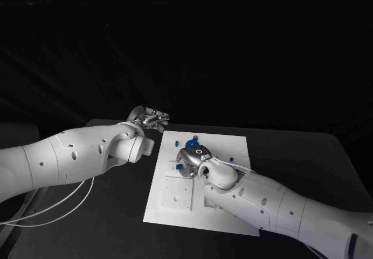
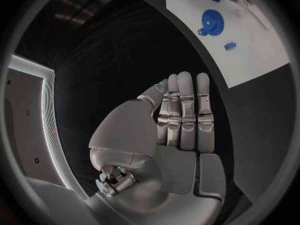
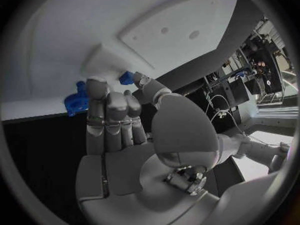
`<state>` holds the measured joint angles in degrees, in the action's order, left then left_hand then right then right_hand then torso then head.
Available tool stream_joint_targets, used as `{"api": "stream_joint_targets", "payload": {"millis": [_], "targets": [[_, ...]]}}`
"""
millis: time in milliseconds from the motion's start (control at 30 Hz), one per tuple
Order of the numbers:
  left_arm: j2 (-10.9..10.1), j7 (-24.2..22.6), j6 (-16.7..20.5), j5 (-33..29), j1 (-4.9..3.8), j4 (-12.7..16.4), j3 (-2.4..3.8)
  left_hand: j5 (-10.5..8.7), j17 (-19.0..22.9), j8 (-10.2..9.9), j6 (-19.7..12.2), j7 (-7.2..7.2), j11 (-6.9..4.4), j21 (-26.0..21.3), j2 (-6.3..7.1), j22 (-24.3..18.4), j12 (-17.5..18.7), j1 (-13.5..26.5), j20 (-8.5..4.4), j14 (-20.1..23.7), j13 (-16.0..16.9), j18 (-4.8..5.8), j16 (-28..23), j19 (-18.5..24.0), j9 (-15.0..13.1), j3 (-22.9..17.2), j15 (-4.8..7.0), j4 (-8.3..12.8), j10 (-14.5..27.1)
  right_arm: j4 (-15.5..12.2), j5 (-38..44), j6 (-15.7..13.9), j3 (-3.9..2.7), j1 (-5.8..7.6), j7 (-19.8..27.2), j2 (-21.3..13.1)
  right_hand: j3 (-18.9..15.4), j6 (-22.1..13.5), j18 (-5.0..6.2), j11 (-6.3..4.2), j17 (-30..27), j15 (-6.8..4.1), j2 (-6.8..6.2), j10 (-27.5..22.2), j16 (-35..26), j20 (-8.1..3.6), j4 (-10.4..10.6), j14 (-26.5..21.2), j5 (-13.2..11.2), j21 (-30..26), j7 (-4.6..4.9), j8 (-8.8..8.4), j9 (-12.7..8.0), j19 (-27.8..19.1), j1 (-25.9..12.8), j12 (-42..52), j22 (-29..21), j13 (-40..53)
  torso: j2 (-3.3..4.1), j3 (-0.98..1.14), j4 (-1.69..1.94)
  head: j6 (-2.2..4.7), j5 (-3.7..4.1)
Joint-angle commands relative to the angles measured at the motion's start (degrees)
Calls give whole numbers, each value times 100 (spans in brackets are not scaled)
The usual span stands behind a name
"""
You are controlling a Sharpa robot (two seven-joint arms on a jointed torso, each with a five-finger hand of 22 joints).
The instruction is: Assemble the parts on the task board
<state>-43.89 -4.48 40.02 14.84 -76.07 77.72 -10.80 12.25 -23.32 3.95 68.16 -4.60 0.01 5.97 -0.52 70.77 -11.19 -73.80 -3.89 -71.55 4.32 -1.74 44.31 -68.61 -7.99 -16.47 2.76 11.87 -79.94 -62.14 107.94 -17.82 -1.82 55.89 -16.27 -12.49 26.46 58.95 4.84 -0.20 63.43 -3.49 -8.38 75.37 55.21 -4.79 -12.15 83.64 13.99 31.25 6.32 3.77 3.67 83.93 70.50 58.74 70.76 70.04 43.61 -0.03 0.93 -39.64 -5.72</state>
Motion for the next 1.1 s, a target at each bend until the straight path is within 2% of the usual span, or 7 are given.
{"api": "stream_joint_targets", "payload": {"millis": [33,133,200,333,533,733,1100], "targets": [[18,-73,9,-53,-11,2,6,13,-7,14,-3,-5,10,-25,54,10,23,3,-1,14,-9,-34,-34,-41,5,7,-12,14,-6,22,48,140,7,-11,55,16,59,76,-1,7,-6,27,-9,-1,37,30,-6,0,25,-29,-3,-22,-5,221,-31,0,15,17,2,-3,-1,-5,-2],[25,-75,4,-64,-11,-8,6,16,-11,15,-15,-7,12,-53,53,14,24,5,2,16,-9,-35,-43,-48,6,4,-14,8,-1,41,30,174,12,-16,85,19,142,125,-9,-3,-3,20,16,-6,44,23,-41,-1,51,-34,-15,-24,-6,222,-45,5,45,25,-4,-2,-3,-7,-3],[30,-75,-2,-73,-11,-12,6,16,-11,15,-15,-7,12,-53,53,14,24,5,2,16,-9,-35,-43,-48,6,4,-14,8,-1,52,14,194,15,-19,115,21,239,174,-15,-24,1,8,61,-8,50,16,-81,-3,246,-19,-35,-21,-4,223,-26,12,66,33,-5,-2,-4,-11,-2],[36,-74,-12,-84,-11,-17,6,14,-16,16,-22,-7,13,-78,51,18,23,11,5,17,-8,-34,-49,-55,6,3,-16,-2,1,63,-12,209,19,-24,179,23,493,311,-40,-79,14,-32,160,-7,65,-17,-160,-6,380,3,-101,-30,-7,218,-140,38,131,62,-5,-2,-5,-15,-1],[45,-65,-25,-94,-11,-29,6,17,-19,16,-34,-7,15,-106,43,17,23,26,8,18,-8,-32,-54,-64,5,3,-19,-24,5,70,-29,174,23,-32,277,18,891,459,-99,-152,58,-80,345,4,115,-75,-295,-3,327,44,-169,-25,-4,216,-278,97,246,124,-7,-1,-7,-25,3],[47,-61,-36,-103,-11,-36,6,16,-19,16,-35,-7,16,-107,42,17,22,29,9,18,-7,-31,-54,-65,5,3,-19,-27,4,65,-10,92,25,-39,283,-7,1112,564,-100,-146,102,-81,395,16,169,-84,-393,-3,184,85,-181,-22,1,218,-294,154,338,165,-7,-3,-4,-33,11],[34,-50,-55,-110,-10,-35,5,13,-23,18,-47,-7,17,-151,47,7,22,30,11,21,-8,-29,-65,-82,1,0,-22,-47,12,5,137,-54,25,-53,268,-132,1442,644,-91,-152,151,-79,312,49,250,-75,-421,0,43,161,-224,-21,7,217,-219,234,533,192,-7,-1,-6,-57,-7]]}}
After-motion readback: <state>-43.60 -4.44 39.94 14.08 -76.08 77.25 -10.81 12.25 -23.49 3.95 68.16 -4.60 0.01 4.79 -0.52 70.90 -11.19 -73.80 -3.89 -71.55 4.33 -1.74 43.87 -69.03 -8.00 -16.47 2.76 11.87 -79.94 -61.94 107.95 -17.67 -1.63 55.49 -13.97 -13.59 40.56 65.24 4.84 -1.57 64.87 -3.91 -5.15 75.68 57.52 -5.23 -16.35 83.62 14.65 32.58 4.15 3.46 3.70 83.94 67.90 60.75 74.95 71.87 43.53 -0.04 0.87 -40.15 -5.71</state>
